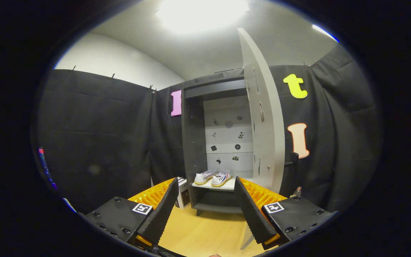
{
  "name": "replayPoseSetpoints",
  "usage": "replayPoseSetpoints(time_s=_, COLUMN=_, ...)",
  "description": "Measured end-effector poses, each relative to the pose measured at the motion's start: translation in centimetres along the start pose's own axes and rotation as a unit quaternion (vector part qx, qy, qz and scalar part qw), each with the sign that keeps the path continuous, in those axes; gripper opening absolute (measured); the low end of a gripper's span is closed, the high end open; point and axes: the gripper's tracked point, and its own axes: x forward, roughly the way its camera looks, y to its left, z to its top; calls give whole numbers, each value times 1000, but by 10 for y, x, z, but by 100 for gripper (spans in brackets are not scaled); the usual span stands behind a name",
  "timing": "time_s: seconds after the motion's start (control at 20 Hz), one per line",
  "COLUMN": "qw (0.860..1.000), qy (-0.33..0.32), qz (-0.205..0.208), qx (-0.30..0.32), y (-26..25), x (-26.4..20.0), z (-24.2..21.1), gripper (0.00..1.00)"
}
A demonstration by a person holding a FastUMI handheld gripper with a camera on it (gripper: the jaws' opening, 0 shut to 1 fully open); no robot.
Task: Open the shoe cabinet door, grab the shoes and put them into the shoe cabinet, then close the shoe cabinet door.
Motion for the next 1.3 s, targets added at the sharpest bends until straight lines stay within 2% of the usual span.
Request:
replayPoseSetpoints(time_s=0.35, qw=999, qy=-3, qz=-2, qx=33, y=-64, x=-29, z=10, gripper=97)
replayPoseSetpoints(time_s=0.55, qw=998, qy=-2, qz=-16, qx=60, y=-103, x=-23, z=1, gripper=97)
replayPoseSetpoints(time_s=0.8, qw=996, qy=9, qz=-13, qx=88, y=-139, x=-5, z=-11, gripper=97)
replayPoseSetpoints(time_s=1.1, qw=995, qy=40, qz=36, qx=87, y=-143, x=22, z=-23, gripper=97)
replayPoseSetpoints(time_s=1.3, qw=994, qy=46, qz=67, qx=72, y=-134, x=25, z=-23, gripper=97)
